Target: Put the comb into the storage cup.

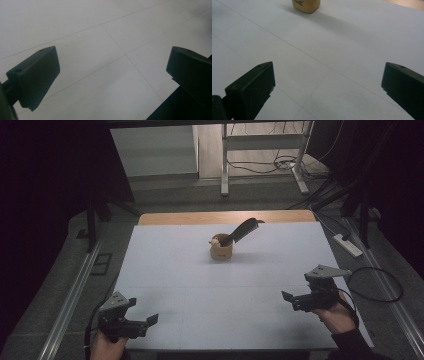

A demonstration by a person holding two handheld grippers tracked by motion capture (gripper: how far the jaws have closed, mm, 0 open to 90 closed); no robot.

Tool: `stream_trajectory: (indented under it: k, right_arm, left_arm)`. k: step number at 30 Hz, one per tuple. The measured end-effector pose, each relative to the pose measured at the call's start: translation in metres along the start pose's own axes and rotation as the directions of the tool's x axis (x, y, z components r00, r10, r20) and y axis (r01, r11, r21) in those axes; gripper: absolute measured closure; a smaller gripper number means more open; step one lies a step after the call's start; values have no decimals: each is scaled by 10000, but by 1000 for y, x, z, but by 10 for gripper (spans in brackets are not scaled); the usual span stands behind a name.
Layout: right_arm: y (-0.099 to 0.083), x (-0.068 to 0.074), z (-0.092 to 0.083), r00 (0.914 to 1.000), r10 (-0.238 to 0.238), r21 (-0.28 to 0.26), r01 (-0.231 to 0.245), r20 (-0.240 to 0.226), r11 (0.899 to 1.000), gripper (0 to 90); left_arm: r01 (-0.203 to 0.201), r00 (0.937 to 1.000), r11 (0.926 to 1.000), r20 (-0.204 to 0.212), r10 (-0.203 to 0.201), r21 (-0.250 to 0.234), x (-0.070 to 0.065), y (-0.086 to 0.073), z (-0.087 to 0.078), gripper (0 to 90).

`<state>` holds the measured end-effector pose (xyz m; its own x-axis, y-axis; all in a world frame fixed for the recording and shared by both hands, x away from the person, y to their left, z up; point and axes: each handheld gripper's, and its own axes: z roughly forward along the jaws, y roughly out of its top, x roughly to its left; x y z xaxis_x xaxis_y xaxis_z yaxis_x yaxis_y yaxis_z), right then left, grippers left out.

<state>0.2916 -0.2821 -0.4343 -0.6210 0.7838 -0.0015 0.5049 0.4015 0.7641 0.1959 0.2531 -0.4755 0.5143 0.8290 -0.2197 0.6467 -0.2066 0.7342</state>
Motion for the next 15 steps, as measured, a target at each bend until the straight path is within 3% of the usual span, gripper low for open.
stream_trajectory:
  k: [15]
  right_arm:
    - [-23, -8, -27, 9975, 503, -151, -496, 504, 9987, 0]
  left_arm:
    - [-77, 9999, 9999, -75, 76, -105, -2, 0, -1, 0]
